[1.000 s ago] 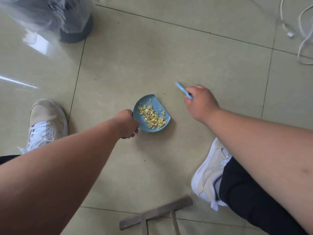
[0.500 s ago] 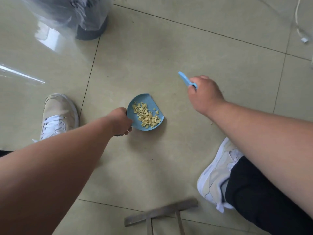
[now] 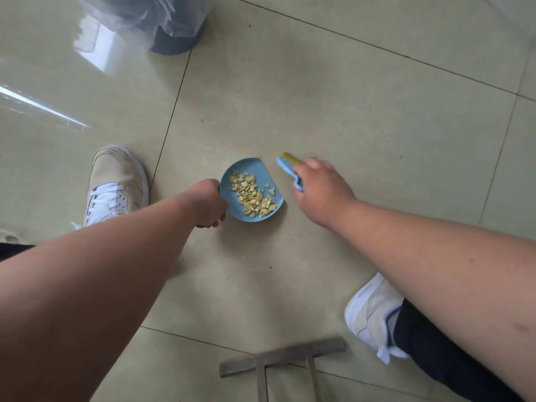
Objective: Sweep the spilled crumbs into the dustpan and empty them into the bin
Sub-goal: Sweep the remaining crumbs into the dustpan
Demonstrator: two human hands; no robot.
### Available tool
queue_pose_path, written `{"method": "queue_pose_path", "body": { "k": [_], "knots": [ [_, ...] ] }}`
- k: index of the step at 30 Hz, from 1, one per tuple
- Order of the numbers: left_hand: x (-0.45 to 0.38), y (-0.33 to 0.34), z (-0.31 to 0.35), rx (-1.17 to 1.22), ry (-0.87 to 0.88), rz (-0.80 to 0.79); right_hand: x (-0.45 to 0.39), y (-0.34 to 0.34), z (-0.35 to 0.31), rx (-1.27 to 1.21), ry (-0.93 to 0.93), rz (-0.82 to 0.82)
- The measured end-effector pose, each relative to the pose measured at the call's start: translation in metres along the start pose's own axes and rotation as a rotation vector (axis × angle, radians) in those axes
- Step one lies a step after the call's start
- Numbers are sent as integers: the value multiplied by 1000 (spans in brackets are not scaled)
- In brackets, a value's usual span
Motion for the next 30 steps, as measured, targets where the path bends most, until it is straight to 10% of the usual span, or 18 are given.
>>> {"method": "queue_pose_path", "body": {
  "k": [7, 16, 23, 30],
  "knots": [
    [2, 6, 8, -16, 11, 6, 9, 7, -33, -183, -149, -28],
    [2, 25, 74, -16, 80, 34, 0, -88, 102, -141, 217, 324],
    [5, 65, 141, -60, 152, -16, 37, -107, 209, 55, 440, 276],
    [8, 97, 155, -106, 126, -66, 53, -66, 171, -38, 346, 135]
  ]
}}
Point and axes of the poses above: each hand's wrist, its own x-axis away from the middle knuckle, its own y-axis out of the palm, z = x × y, the point moved 5 cm from there along -x, towards the middle knuckle, and after that the axes turned 1 degree about z, right-handed, at the moved point
